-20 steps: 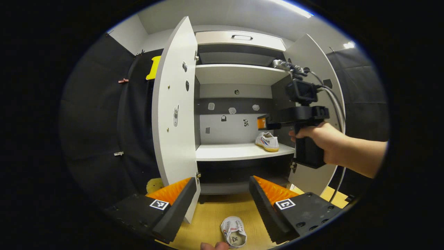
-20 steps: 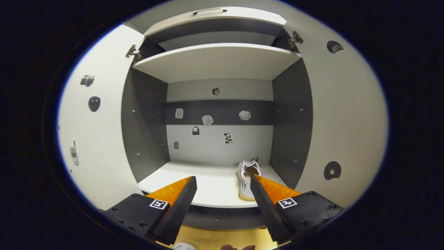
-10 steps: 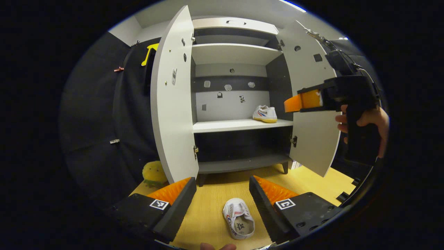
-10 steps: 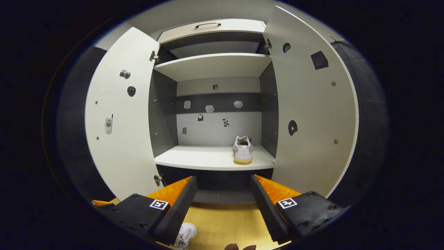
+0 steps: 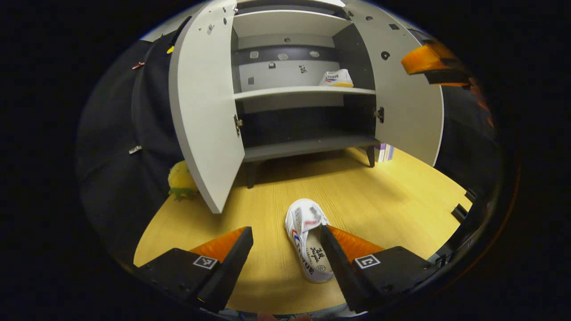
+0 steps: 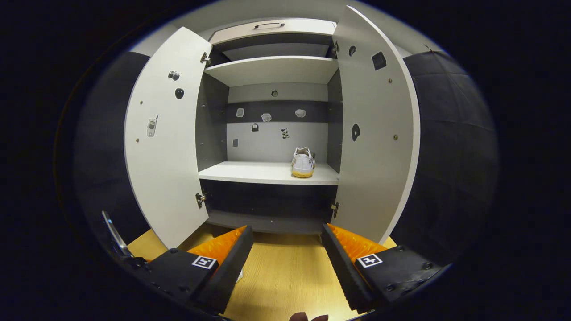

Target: Grab one shoe with the right hand and put it into the shoe cabinet, grab the other shoe with the left hand and put it into the shoe cabinet; then close the right door with the right hand and the left door with the left hand.

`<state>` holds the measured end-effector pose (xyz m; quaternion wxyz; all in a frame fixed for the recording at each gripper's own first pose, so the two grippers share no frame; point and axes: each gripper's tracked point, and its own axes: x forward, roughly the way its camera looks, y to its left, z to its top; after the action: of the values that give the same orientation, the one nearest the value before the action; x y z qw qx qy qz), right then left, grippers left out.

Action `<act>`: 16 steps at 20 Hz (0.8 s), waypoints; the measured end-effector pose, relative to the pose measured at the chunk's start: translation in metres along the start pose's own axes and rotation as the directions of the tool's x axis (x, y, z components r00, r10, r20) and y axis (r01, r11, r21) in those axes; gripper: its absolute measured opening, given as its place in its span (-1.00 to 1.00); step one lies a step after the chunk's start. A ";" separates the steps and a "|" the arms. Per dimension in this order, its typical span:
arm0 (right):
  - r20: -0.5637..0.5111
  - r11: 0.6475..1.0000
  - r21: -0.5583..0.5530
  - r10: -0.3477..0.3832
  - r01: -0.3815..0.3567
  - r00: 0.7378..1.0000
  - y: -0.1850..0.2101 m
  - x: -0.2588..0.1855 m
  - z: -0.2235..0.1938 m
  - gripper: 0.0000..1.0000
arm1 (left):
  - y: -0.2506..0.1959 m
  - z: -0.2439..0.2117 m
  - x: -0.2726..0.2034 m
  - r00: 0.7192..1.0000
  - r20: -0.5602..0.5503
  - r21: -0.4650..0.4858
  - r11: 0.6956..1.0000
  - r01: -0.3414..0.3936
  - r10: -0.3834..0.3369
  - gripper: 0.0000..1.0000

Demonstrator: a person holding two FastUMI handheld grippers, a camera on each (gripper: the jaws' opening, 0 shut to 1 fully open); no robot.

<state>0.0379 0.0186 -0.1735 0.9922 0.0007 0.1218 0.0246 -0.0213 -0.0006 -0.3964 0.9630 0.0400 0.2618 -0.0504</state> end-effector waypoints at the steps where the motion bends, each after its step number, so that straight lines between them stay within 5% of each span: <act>1: -0.003 1.000 0.001 -0.006 0.006 1.000 -0.003 0.000 -0.001 0.96 | -0.003 -0.008 0.009 1.000 -0.020 0.008 1.000 0.011 -0.010 0.90; 9: -0.050 1.000 -0.007 -0.025 0.024 0.998 -0.014 -0.003 -0.016 0.96 | -0.007 -0.046 0.087 0.990 -0.133 0.022 0.998 0.055 -0.051 0.77; 12: -0.074 1.000 -0.005 -0.031 0.030 0.997 -0.017 -0.001 -0.027 0.96 | -0.006 -0.046 0.110 0.992 -0.122 0.048 0.998 0.050 -0.044 0.45; 13: -0.082 0.999 -0.013 -0.034 0.033 0.996 -0.019 -0.001 -0.031 0.96 | -0.007 -0.044 0.117 0.992 -0.116 0.053 0.997 0.054 -0.048 0.48; 16: -0.098 0.999 -0.036 -0.044 0.040 0.994 -0.023 0.003 -0.040 0.96 | -0.007 -0.041 0.136 0.994 -0.103 0.045 0.998 0.047 -0.042 -0.04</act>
<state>0.0325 -0.0043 -0.2129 0.9852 -0.0198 0.1701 0.0057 0.0740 -0.0136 -0.5011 0.9458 0.0597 0.3101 -0.0758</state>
